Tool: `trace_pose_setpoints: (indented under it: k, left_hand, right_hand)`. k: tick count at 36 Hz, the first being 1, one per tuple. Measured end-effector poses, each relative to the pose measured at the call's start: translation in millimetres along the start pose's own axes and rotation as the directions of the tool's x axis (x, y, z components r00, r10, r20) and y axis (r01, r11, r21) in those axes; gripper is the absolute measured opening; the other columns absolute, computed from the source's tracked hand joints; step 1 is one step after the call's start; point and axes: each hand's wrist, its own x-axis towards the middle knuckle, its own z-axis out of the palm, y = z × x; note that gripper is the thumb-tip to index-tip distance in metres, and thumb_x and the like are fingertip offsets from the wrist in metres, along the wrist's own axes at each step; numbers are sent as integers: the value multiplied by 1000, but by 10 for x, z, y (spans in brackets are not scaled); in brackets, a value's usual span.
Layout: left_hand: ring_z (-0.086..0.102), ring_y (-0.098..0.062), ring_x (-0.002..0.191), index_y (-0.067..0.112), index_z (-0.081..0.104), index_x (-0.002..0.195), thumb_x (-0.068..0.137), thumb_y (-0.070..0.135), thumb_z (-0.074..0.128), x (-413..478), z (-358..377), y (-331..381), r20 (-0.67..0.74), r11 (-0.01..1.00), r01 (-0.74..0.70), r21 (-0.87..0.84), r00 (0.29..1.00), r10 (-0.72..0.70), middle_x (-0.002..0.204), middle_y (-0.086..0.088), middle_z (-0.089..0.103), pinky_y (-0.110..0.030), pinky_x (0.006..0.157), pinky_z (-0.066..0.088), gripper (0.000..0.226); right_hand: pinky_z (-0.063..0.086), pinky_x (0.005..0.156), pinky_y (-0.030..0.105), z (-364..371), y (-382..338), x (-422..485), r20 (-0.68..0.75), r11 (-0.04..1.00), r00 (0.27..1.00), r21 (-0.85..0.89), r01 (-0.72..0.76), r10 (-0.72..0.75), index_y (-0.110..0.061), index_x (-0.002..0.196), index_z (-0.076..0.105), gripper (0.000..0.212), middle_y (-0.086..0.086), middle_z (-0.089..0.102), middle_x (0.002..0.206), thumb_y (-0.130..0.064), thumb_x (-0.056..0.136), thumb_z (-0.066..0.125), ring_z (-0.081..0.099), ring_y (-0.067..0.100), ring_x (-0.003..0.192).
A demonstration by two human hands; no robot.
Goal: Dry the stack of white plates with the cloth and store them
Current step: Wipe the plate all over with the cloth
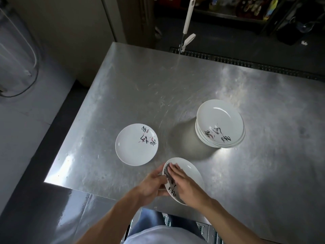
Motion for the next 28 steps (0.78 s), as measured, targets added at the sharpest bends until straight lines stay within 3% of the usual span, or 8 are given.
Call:
trace_pose_setpoints:
  k: [3,6,10,12,17,21,25,28]
  left_hand:
    - [69,-30,99,36,59,138,80,8,52,-6,4,-19,-63,1000,4,-22,998,-5,116,-15,71,-49,86,59,65]
    - [70,-31,95,37,57,138,91,-4,46,16,-33,-74,-125,998,7,-68,992,-16,112,-16,73,-45,79,59,62]
    - [67,-30,97,35,59,136,88,-2,47,-17,15,-58,-63,1000,13,-5,998,-13,114,-18,69,-55,90,59,62]
    - [69,-25,94,38,62,132,86,1,49,-37,52,-53,-6,999,20,50,1000,-19,110,-16,70,-47,84,60,61]
    - [72,-25,89,44,66,125,73,11,55,-74,-21,-69,-85,1000,31,4,996,-31,105,-10,75,-41,75,60,62]
    - [71,-32,103,39,61,132,84,10,56,-91,27,0,-49,997,17,69,999,-13,120,-15,72,-49,87,61,56]
    - [71,-33,103,37,59,136,91,-2,49,-102,67,37,-34,993,13,114,999,-9,120,-20,70,-49,84,61,60]
    - [72,-32,95,32,58,132,88,-9,46,-99,53,-26,-162,1000,0,3,987,1,115,-18,72,-53,82,61,61]
  right_hand:
    - [3,124,24,23,61,46,-48,992,992,-35,-121,119,-17,161,14,69,-9,2,167,-1,101,43,-2,14,155]
    - [11,126,37,-22,190,-72,-67,963,967,-97,-252,246,-23,161,10,67,-14,-2,166,1,102,33,-2,11,155]
    - [9,126,33,89,54,-182,67,999,998,-44,-7,10,-23,161,12,76,-18,-1,166,0,96,45,-5,1,153]
    - [6,126,26,110,12,-113,54,996,997,-67,66,-63,-17,160,13,76,-11,0,167,-3,96,51,-4,5,154]
    - [3,126,28,-36,205,-6,-83,969,986,-192,-156,142,-15,161,9,73,-2,-3,168,6,98,40,-3,17,155]
    - [-1,123,21,60,90,17,53,984,998,-173,47,-38,-17,161,11,76,-9,-3,167,0,96,46,-6,7,154]
    - [-7,124,23,72,139,49,-21,962,1000,-272,-16,11,-13,159,1,71,-2,-11,166,-9,102,42,-11,15,154]
    - [2,125,27,71,118,53,17,969,1000,-245,18,-14,-21,161,10,70,-8,-2,168,-7,101,43,-6,8,154]
